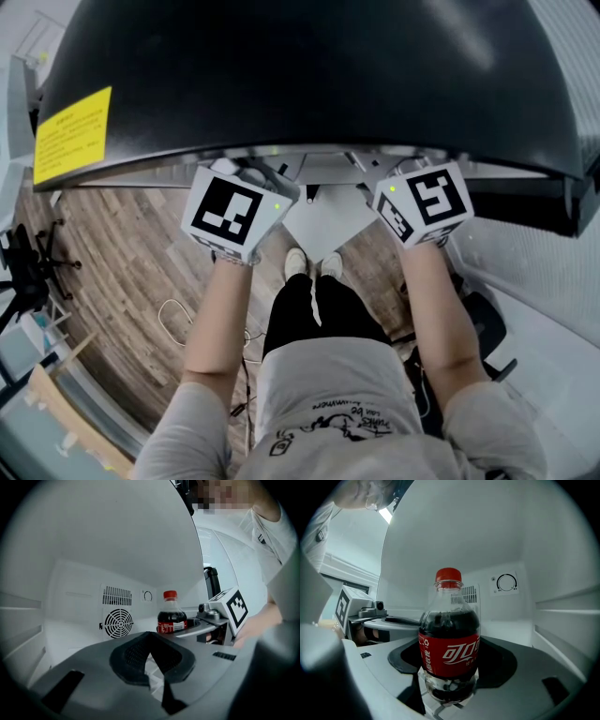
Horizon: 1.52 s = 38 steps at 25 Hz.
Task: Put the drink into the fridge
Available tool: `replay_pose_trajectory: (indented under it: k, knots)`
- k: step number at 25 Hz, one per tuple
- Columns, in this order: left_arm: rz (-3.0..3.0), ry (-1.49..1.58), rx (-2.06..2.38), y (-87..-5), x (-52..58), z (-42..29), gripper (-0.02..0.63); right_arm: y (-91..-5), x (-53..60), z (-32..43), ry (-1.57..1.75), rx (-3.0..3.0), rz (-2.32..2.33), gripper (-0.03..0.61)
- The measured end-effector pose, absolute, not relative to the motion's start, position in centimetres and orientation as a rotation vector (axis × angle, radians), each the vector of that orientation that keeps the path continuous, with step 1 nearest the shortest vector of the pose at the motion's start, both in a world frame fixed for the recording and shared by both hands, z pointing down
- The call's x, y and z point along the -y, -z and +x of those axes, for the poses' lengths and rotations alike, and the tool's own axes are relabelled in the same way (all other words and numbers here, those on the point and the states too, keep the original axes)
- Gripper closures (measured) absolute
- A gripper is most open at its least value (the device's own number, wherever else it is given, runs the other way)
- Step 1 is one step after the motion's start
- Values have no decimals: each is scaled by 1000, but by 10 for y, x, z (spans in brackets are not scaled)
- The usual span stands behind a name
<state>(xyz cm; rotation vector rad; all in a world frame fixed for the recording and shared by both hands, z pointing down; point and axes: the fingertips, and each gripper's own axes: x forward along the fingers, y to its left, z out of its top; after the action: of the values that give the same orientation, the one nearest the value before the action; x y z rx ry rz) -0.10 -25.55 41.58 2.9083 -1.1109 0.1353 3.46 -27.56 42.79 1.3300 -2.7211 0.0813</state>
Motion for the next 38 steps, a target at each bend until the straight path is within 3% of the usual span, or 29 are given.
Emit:
replay_pose_trajectory:
  k: [38]
  knots:
    - [2870,-70,1139,-414,238,-8,612,-430,261,53,-228,2673,1438,215]
